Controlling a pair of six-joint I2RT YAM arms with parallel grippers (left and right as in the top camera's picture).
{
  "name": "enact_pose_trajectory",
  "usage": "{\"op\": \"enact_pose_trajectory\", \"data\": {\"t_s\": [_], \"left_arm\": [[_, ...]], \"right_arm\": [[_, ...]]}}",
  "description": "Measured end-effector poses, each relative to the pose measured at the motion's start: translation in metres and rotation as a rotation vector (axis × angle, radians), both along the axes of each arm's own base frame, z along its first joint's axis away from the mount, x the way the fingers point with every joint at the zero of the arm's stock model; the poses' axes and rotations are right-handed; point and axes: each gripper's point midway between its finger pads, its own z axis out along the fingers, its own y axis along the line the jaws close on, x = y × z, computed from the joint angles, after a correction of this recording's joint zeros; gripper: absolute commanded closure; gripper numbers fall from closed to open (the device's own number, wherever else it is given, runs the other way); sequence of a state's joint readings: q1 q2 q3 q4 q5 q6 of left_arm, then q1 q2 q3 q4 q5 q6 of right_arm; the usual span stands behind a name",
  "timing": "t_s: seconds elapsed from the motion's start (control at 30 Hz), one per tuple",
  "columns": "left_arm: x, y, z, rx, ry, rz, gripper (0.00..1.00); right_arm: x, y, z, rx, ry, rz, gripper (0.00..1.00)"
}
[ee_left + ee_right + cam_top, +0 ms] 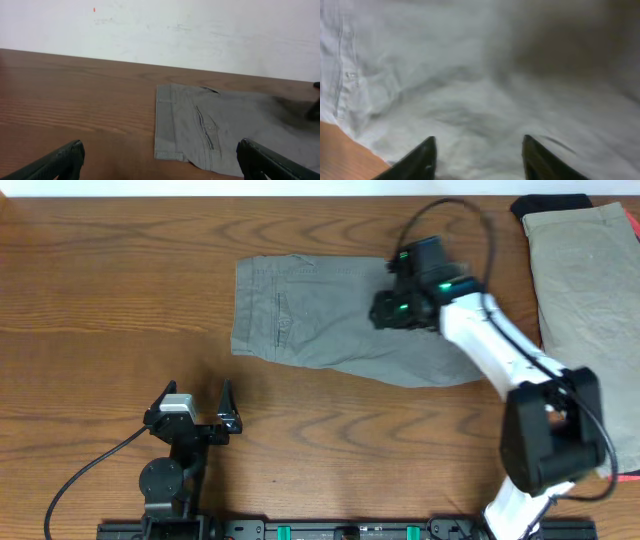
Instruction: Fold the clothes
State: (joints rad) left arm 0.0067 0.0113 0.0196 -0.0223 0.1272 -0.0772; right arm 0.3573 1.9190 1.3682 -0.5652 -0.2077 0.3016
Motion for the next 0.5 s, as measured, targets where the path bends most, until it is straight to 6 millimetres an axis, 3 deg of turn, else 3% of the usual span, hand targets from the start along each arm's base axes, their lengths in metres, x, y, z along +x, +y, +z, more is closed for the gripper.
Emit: {"op": "enact_pose_trajectory", "data": {"t_s": [0.07,0.1,0.27,0.5], "left_arm": [[0.0,0.0,0.0,0.0,0.0,0.0,0.02],[0.0,0.0,0.0,0.0,0.0,0.0,0.02],[0.0,0.0,0.0,0.0,0.0,0.0,0.02],[0.0,0.0,0.0,0.0,0.0,0.0,0.02]], "right_arm": [[-0.003,0.015,-0.015,-0.005,0.014,0.03,0.82],[-0.004,0.021,-0.023,-0.005,0.023,0.036,0.85],[-0.013,0.041,-0.05,-0.012,0.063,0.05,0.89],[-0.039,0.059,-0.064,-0.045,0.131,0.088,0.96]]}}
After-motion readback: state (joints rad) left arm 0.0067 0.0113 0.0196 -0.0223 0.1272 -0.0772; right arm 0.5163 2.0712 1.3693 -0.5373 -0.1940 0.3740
